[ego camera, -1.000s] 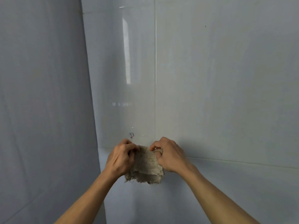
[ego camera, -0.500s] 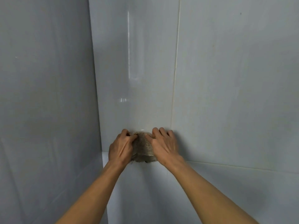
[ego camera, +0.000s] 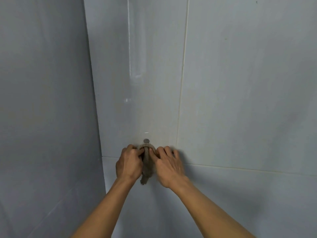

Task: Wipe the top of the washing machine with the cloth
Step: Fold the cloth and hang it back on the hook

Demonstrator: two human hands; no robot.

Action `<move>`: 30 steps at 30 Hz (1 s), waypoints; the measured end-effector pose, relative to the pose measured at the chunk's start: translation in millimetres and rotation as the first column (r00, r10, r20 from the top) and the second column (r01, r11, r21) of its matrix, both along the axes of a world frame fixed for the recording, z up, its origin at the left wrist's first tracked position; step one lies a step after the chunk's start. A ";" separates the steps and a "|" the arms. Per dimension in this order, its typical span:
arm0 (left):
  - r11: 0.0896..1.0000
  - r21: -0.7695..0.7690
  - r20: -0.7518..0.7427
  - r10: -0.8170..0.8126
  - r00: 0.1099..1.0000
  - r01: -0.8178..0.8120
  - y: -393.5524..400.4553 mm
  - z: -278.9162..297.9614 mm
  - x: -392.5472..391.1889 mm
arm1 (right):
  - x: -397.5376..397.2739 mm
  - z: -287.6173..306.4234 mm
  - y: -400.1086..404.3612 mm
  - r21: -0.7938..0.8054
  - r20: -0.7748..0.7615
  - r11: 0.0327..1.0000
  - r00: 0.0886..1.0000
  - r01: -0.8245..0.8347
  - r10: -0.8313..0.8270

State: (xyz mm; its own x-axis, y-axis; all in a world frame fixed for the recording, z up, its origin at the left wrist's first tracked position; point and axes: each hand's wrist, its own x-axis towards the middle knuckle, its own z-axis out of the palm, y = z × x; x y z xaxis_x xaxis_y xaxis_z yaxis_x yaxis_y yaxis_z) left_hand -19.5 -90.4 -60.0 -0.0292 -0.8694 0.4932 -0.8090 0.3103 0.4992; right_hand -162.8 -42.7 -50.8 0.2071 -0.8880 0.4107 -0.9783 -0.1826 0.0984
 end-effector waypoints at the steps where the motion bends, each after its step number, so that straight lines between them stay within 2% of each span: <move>1: 1.000 -0.003 -0.009 -0.016 1.000 0.016 3.2 0.6 -0.1 | 0.0 -2.4 0.7 0.017 0.029 1.000 1.000 -0.002 0.002; 9: 0.999 -0.041 -0.095 -0.027 0.995 0.023 11.2 6.6 -2.0 | -11.0 -4.9 2.6 0.051 0.206 0.998 0.978 -0.029 0.018; 20: 0.989 -0.149 -0.103 -0.030 0.994 0.015 16.8 16.7 -12.6 | -29.9 1.5 9.9 0.082 0.280 0.996 0.960 -0.042 0.017; 30: 0.988 -0.152 -0.110 -0.049 0.993 0.032 58.8 22.6 -37.4 | -70.8 1.6 56.5 0.162 0.328 0.987 0.943 -0.008 -0.046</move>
